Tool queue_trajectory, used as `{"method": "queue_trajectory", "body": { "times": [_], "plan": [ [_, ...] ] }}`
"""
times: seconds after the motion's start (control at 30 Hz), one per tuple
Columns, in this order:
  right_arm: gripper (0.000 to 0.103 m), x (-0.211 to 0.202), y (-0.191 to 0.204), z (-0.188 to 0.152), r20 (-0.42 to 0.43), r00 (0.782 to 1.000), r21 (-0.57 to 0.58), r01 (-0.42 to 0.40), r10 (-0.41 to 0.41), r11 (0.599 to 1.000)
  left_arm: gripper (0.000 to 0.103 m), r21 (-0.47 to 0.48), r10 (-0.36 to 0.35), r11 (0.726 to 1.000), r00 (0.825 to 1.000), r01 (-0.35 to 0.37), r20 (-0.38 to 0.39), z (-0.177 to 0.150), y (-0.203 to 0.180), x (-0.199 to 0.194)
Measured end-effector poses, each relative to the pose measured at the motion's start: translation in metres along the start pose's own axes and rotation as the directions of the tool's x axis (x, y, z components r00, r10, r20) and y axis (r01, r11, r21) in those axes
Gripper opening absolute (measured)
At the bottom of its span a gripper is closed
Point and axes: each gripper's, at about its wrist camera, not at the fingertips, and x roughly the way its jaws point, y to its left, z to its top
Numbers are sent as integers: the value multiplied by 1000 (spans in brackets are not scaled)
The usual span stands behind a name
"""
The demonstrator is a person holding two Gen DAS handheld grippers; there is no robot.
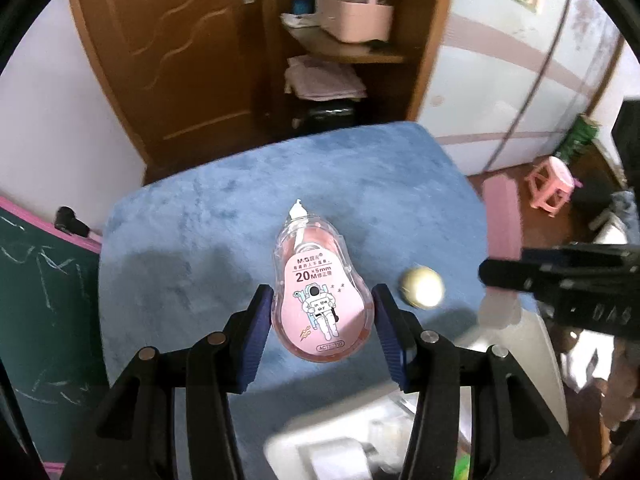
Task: Organize rigid objects
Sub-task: 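Carry the tape dispenser and hair roller into the tray and open both tools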
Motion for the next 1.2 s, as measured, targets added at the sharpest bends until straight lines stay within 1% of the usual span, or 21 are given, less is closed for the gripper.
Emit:
{"method": "queue_trajectory", "body": {
  "times": [0.1, 0.17, 0.27, 0.3, 0.37, 0.43, 0.53, 0.63, 0.7, 0.77, 0.8, 0.83, 0.87, 0.9, 1.03, 1.2],
  "plan": [
    [30, -9, -2, -30, -17, 1000, -21, 12, -13, 1000, 54, 19, -25, 1000, 1000, 25, -13, -17, -12, -10],
    [30, -9, -4, -51, -42, 999, -30, 26, -28, 999, 54, 25, -40, 999, 999, 40, -27, -28, -18, -11],
    [30, -2, -9, -78, -99, 994, -35, 40, -44, 999, 54, 31, -70, 997, 995, 72, -74, -48, -26, -7],
    [30, 2, -11, -87, -123, 991, -36, 43, -48, 998, 54, 43, -74, 996, 992, 79, -100, -58, -31, -2],
    [30, 11, -15, -102, -164, 984, -47, 69, -76, 997, 54, 73, -68, 994, 989, 79, -134, -75, -39, 3],
    [30, 20, -19, -114, -198, 974, -62, 101, -112, 993, 54, 107, -46, 992, 983, 66, -179, -93, -46, 15],
    [30, 33, -25, -128, -248, 957, -82, 135, -152, 987, 54, 130, -38, 989, 973, 68, -226, -116, -52, 28],
    [33, 43, -27, -135, -285, 942, -103, 155, -179, 982, 54, 130, -33, 989, 964, 70, -263, -131, -54, 39],
    [34, 46, -26, -137, -287, 935, -127, 177, -207, 976, 54, 128, -20, 990, 962, 56, -272, -135, -53, 43],
    [42, 46, -24, -138, -292, 930, -139, 187, -221, 972, 56, 109, -38, 991, 958, 72, -286, -135, -51, 46],
    [55, 45, -24, -138, -292, 933, -136, 178, -211, 975, 62, 96, -53, 992, 955, 84, -292, -136, -50, 45],
    [65, 41, -24, -137, -285, 937, -132, 171, -203, 976, 74, 87, -58, 992, 953, 87, -297, -137, -50, 44],
    [67, 38, -23, -137, -275, 941, -129, 165, -195, 978, 77, 78, -61, 993, 953, 88, -298, -137, -48, 43],
    [68, 36, -22, -137, -268, 945, -129, 157, -187, 979, 79, 68, -66, 994, 954, 90, -293, -137, -47, 41],
    [68, 27, -26, -136, -252, 955, -121, 130, -158, 984, 79, 26, -80, 995, 951, 92, -298, -140, -40, 39],
    [68, 21, -31, -123, -233, 963, -95, 118, -137, 988, 79, -22, -84, 996, 956, 81, -280, -141, -28, 34]
  ]
}}
